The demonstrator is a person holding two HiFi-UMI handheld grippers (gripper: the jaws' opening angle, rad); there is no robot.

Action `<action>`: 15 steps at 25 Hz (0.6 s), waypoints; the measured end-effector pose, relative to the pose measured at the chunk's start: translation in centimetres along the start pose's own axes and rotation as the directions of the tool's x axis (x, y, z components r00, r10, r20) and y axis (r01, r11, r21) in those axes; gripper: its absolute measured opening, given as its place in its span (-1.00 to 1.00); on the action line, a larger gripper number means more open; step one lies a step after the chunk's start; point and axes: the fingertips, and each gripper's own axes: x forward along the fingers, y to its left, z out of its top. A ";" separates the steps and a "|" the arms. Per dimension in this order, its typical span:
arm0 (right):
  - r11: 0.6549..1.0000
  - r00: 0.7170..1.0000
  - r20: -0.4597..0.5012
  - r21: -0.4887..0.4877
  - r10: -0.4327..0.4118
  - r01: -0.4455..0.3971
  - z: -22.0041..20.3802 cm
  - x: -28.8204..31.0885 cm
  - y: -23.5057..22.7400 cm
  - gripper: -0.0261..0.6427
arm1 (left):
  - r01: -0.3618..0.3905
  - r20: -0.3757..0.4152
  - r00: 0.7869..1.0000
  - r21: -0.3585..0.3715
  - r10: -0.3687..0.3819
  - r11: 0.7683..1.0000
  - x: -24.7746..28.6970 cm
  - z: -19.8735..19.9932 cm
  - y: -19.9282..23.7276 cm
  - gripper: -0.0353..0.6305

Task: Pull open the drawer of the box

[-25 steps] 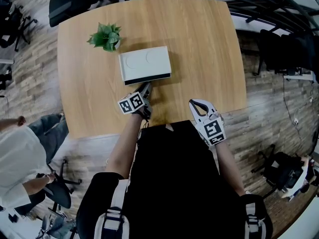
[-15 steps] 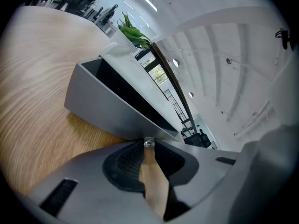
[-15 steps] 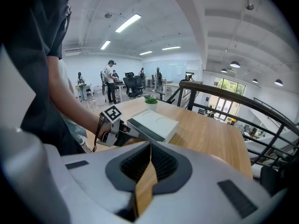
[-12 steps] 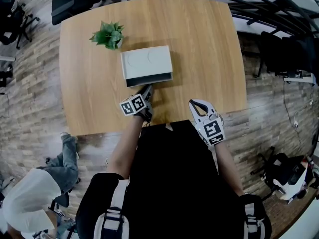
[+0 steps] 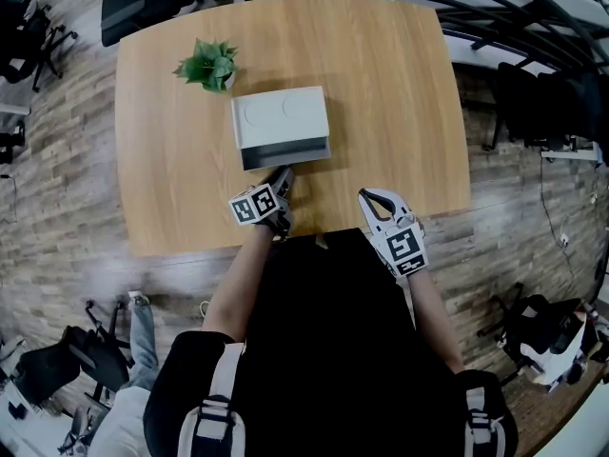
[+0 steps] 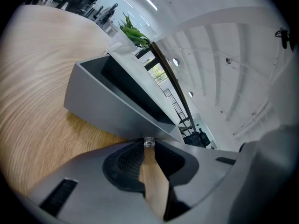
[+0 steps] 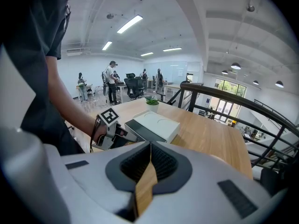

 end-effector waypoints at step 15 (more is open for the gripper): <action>1.000 1.000 0.002 -0.009 0.020 -0.020 -0.2 0.0 1.0 -0.84 | -0.008 -0.014 1.000 -0.002 0.008 1.000 -1.1 -1.4 -0.1 -0.64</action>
